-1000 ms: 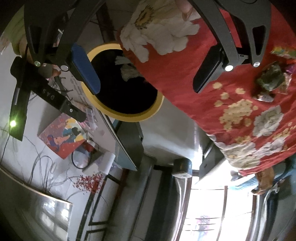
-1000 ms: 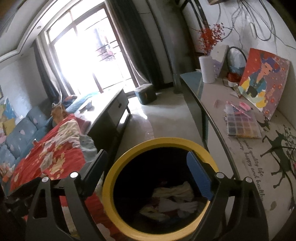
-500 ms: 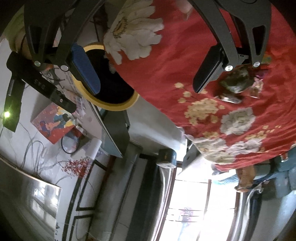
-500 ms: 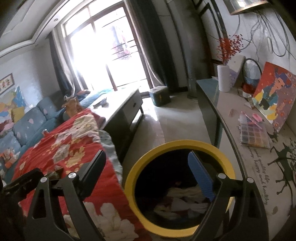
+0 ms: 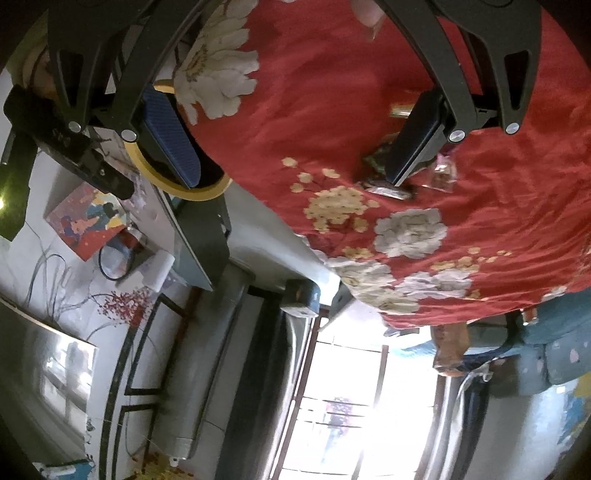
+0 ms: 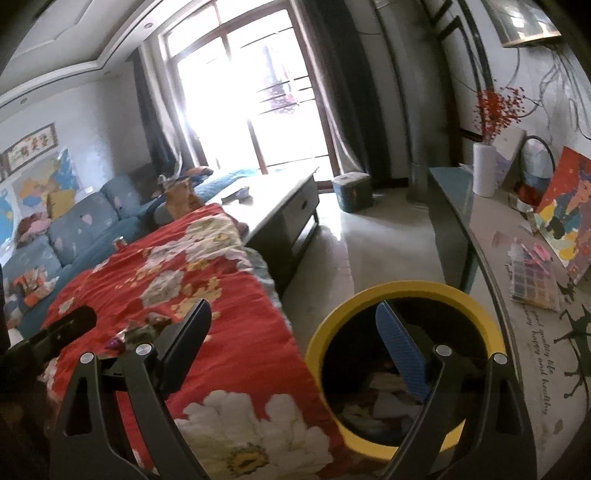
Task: Collect trash
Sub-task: 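Move both open tools back over the red tube and dark wrappers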
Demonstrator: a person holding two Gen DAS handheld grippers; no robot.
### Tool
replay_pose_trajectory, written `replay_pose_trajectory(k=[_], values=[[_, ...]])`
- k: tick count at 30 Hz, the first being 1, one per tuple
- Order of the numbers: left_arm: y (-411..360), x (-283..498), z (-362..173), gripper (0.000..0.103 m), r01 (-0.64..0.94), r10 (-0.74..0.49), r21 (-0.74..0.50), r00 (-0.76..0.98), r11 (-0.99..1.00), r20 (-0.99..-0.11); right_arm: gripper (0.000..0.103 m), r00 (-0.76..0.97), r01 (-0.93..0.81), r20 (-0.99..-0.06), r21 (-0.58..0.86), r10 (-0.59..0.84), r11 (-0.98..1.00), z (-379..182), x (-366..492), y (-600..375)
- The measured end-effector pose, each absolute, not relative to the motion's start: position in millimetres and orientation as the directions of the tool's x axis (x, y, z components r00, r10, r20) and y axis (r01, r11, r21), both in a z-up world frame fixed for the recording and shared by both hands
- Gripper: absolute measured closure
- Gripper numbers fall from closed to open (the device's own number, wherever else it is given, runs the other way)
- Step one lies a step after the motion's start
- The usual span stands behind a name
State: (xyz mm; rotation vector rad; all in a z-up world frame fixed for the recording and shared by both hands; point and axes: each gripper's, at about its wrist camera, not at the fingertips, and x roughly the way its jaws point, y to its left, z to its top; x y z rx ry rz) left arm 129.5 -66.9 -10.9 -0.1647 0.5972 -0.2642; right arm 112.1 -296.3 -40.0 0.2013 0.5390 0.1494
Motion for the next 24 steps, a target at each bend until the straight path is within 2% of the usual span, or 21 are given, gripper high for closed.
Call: replay_pose_trajectory(k=[15,24], values=[[-2.7,121.4,-6.0,0.011,0.067,-0.187,-0.238,0.829,0.969,-0.527,0.015,0.813,-0.218,-0.505,0.196,0.289,0.956,-40.2,106.7,-241.4],[36.0,119.1,-11.8,0.011,-0.009,-0.120,-0.225,0.823,0.974,-0.555,0.015,0.774,-0.307,-0.520,0.191,0.361,0.932,-40.9,110.4,-202.7]])
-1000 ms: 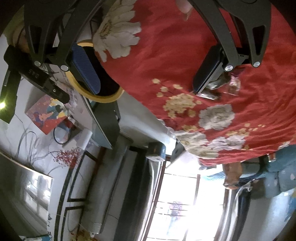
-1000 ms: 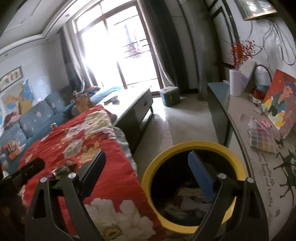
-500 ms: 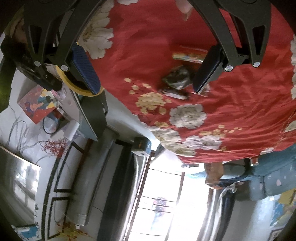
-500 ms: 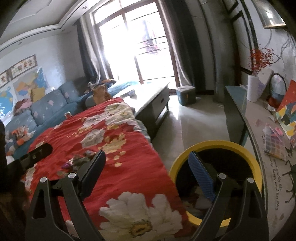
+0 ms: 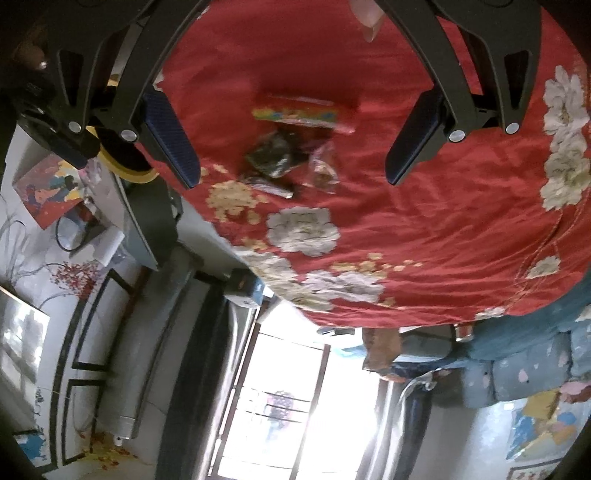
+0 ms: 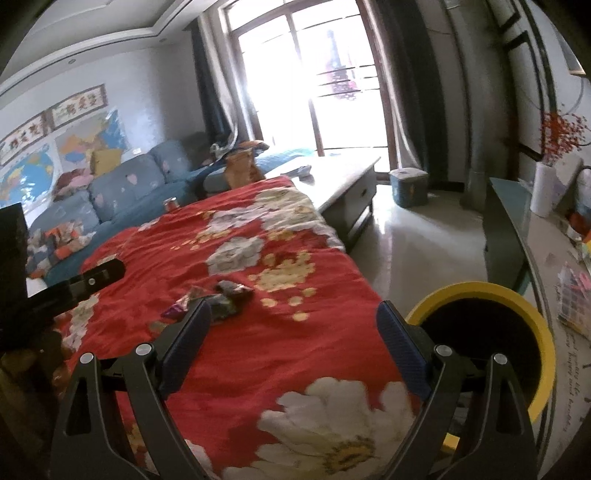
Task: Collect trash
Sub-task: 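Move both open tools back over the red tube and dark wrappers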
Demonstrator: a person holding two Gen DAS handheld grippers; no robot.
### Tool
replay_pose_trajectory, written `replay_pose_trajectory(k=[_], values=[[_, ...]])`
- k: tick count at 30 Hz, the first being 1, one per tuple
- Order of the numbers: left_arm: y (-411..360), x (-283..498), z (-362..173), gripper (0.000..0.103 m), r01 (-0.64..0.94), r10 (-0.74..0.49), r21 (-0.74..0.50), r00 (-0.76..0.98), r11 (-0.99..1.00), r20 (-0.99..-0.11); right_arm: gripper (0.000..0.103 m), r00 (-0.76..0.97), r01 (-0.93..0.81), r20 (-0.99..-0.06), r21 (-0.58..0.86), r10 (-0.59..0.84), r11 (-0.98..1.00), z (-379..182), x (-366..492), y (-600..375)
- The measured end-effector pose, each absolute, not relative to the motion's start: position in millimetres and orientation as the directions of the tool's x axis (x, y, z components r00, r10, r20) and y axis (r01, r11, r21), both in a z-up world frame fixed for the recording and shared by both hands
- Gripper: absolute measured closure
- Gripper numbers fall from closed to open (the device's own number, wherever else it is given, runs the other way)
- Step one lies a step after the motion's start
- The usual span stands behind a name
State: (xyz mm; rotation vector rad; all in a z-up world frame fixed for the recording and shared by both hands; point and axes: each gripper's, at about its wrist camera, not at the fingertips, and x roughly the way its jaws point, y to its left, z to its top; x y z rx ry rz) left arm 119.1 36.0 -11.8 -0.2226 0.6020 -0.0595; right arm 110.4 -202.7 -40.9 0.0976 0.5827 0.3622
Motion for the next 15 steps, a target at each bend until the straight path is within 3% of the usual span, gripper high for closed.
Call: replay_pose_trajectory(k=[15], values=[[86.9,112.2,-31.7,0.011,-0.099,-0.053,-0.213,0.792,0.972,-0.609,0.015,0.700,-0.403,-0.566,0.191,0.436,0.895,-53.2,130.8,-143.2]])
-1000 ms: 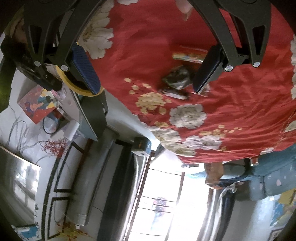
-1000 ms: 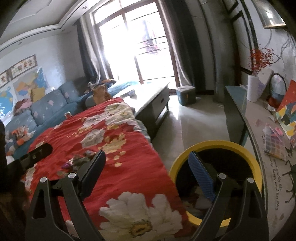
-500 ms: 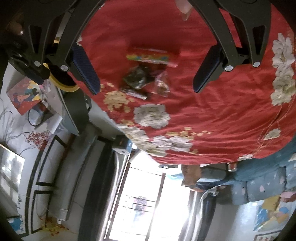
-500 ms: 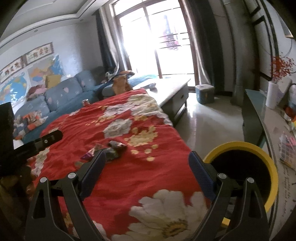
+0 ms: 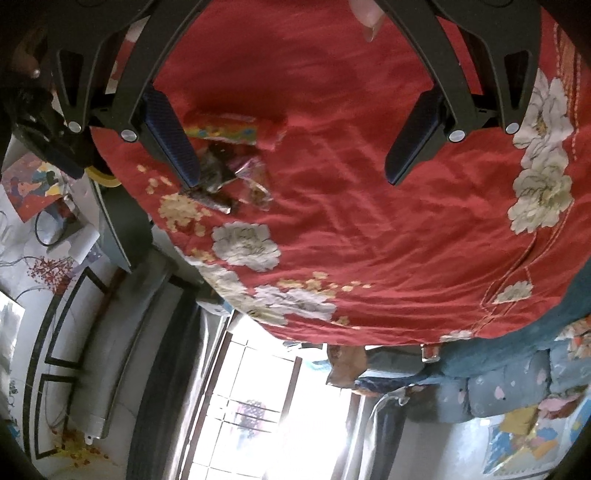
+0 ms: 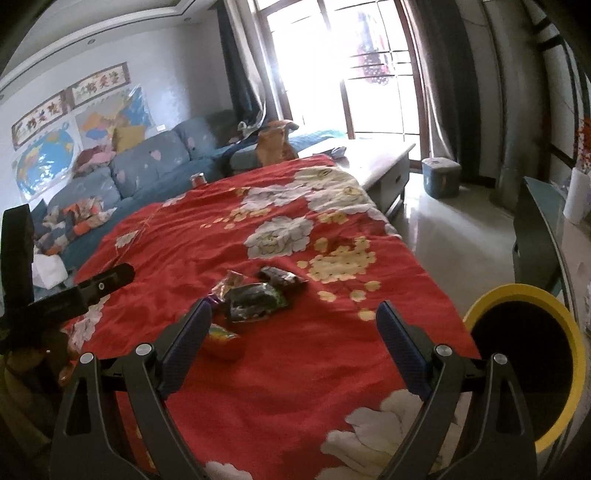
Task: Collect trash
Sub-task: 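Move both open tools back over the red tube and dark wrappers, then grasp the red snack tube with the left tool while the right tool grasps the green pea snack bag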
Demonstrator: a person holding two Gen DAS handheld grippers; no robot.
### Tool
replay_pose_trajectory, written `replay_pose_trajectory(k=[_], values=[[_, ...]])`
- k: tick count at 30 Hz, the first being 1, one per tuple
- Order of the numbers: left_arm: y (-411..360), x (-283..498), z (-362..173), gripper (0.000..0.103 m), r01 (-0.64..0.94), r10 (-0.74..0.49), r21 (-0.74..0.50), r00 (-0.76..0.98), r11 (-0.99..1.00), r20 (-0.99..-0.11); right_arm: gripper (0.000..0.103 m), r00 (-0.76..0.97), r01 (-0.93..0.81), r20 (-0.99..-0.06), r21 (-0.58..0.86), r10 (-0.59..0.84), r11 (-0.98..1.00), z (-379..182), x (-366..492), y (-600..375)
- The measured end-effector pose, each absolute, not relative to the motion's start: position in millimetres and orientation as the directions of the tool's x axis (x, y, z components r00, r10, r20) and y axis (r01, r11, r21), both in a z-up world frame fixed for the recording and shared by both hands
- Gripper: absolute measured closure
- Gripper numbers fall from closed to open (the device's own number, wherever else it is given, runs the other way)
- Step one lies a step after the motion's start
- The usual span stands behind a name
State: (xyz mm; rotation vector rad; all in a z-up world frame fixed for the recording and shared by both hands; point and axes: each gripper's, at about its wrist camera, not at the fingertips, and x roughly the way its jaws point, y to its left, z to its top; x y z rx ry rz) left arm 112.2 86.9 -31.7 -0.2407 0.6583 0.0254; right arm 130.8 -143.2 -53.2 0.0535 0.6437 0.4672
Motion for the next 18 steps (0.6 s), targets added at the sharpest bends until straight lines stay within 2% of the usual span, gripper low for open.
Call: replay_pose_trajectory(k=[10,18], values=[[99.0,112.2,-56.9,0.011,-0.102,-0.102,-0.262,0.743,0.960,-0.662,0.015,0.669,-0.435,-0.595,0.172,0.445,0.884,-67.0,154.0,-115.0],[92.7,116.4,-80.5,0.034,-0.071,-0.249,-0.398,0.676,0.915,-0.693,0.031,0.589,-0.437,-0.648,0.247,0.483,0.865,-87.7,186.2,-108.9]])
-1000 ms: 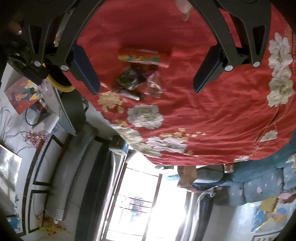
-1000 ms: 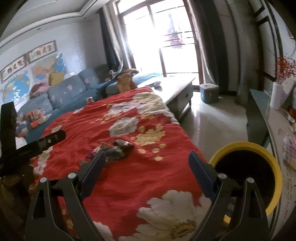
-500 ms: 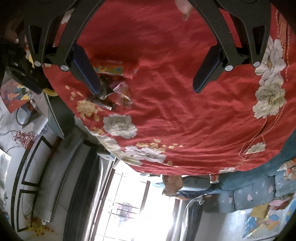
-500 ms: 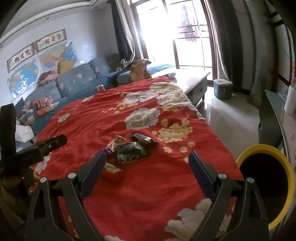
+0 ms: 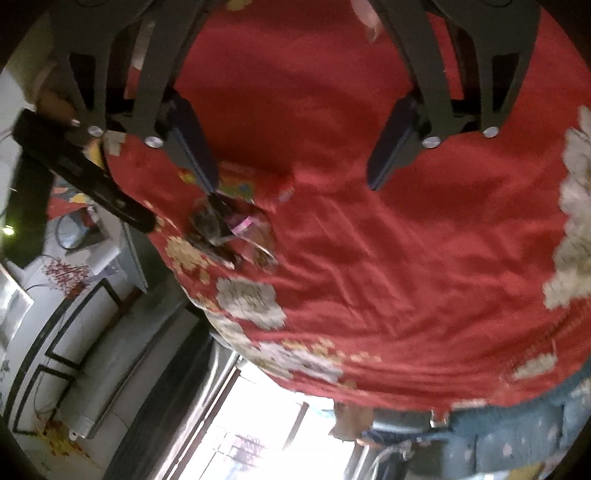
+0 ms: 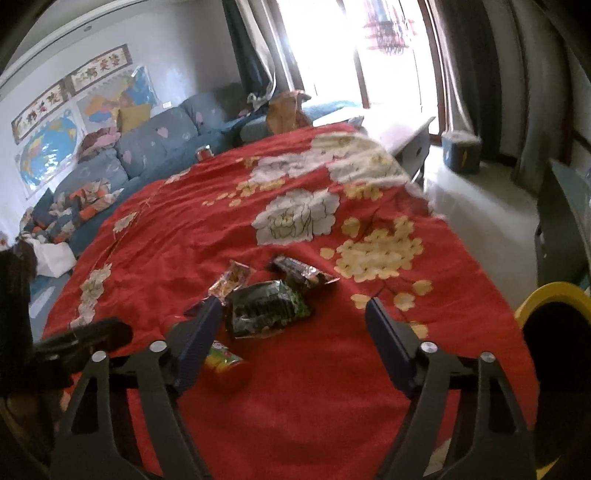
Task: Collect trash
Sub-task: 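Grasp the red snack tube with the left tool while the right tool grasps the green pea snack bag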
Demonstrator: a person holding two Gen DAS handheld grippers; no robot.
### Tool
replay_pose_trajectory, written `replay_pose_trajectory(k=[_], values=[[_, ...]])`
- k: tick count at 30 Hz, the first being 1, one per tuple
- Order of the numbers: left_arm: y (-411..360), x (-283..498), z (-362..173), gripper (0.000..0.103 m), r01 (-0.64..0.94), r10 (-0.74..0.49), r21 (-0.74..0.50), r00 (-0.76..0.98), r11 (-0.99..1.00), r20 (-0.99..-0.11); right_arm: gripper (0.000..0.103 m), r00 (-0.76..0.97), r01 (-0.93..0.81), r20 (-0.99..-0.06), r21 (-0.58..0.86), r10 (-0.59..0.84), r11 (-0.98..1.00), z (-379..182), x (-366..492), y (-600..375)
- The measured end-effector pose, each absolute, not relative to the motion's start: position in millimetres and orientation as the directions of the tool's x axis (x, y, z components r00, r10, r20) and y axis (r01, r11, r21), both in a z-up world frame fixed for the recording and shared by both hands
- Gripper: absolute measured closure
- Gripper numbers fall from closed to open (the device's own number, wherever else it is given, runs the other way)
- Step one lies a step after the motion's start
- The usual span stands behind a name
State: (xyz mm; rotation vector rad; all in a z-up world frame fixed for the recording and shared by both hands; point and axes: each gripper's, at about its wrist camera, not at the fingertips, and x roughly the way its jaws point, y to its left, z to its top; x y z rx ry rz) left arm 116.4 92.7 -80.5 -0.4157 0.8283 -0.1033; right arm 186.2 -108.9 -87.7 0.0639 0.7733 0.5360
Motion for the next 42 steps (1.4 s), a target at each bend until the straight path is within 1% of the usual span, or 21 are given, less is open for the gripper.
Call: replay_pose_trajectory(k=[2,6,11,14,17,18,20,23,28,30,32,37,42], values=[[87.6,117.0,-85.3,0.039,-0.062,-0.281,-0.422,0.659,0.904,-0.698,0.037,0.563,-0.439,-0.665,0.263,0.491,0.859,-94.5,194.2,-107.1],[75.4,119.4,-94.7,0.042,-0.046,-0.340,-0.467,0.625,0.883,-0.703,0.044,0.510,-0.437,-0.686,0.313,0.519,0.843,-107.7,207.4,-104.6],[65.8,123.2,-101.5,0.042,-0.033,-0.370,-0.488,0.607,0.872,-0.703,0.047,0.461,-0.431,-0.697,0.365,0.549,0.826,-120.5,220.1,-100.0],[66.6,127.6,-103.3,0.042,-0.046,-0.400,-0.532,0.606,0.845,-0.688,0.048,0.440,-0.429,-0.698,0.389,0.565,0.815,-126.5,226.7,-97.1],[69.3,133.5,-103.7,0.042,-0.063,-0.425,-0.575,0.608,0.816,-0.670,0.052,0.423,-0.437,-0.693,0.408,0.584,0.801,-132.1,229.9,-94.4],[70.2,135.8,-105.1,0.042,-0.073,-0.435,-0.592,0.607,0.802,-0.665,0.055,0.421,-0.437,-0.690,0.414,0.588,0.798,-132.5,230.5,-94.4],[71.5,140.9,-109.2,0.042,-0.097,-0.455,-0.626,0.604,0.774,-0.655,0.066,0.410,-0.439,-0.685,0.431,0.602,0.789,-134.1,231.8,-94.9],[72.3,147.7,-113.8,0.042,-0.127,-0.463,-0.654,0.607,0.745,-0.646,0.086,0.388,-0.436,-0.680,0.460,0.622,0.774,-135.9,231.4,-98.1],[74.7,152.9,-115.7,0.043,-0.160,-0.465,-0.675,0.611,0.721,-0.641,0.089,0.383,-0.438,-0.668,0.477,0.638,0.762,-135.0,222.8,-105.0],[77.2,154.1,-117.3,0.049,-0.173,-0.462,-0.678,0.611,0.714,-0.643,0.090,0.387,-0.440,-0.661,0.479,0.642,0.759,-133.3,216.4,-108.4],[79.6,154.2,-119.0,0.065,-0.190,-0.450,-0.672,0.609,0.716,-0.653,0.091,0.394,-0.445,-0.658,0.474,0.642,0.760,-131.3,212.2,-108.8],[85.9,151.0,-120.4,0.067,-0.190,-0.467,-0.688,0.607,0.700,-0.643,0.091,0.416,-0.473,-0.655,0.437,0.631,0.765,-123.7,195.0,-110.6],[87.8,143.0,-116.3,0.069,-0.175,-0.469,-0.687,0.611,0.706,-0.638,0.092,0.424,-0.483,-0.645,0.433,0.636,0.761,-117.0,183.1,-115.3]])
